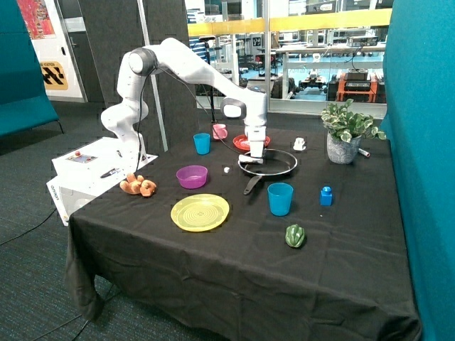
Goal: Clean the pan
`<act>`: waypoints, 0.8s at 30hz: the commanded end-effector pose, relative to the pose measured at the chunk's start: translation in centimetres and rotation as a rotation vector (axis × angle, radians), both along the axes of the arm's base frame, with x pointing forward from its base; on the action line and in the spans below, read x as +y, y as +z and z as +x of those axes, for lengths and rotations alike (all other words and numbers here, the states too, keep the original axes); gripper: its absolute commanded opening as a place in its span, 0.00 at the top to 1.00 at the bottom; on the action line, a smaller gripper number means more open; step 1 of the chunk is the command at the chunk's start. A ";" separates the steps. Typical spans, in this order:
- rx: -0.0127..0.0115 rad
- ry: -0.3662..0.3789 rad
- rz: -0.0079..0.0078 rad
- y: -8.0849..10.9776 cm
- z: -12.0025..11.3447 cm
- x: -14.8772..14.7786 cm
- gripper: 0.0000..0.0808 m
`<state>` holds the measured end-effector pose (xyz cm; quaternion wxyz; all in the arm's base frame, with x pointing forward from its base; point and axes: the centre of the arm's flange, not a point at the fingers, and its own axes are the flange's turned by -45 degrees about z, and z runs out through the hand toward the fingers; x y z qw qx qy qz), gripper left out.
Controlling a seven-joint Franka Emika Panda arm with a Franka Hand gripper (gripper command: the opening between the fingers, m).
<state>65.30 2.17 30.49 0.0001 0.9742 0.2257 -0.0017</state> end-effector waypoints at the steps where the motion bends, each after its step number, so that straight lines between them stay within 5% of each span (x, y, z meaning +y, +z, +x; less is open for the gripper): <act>1: -0.0032 0.024 0.0011 1.6 -0.4 0.3 1.00; 24: -0.0032 0.071 0.0011 6.4 -0.1 1.1 1.00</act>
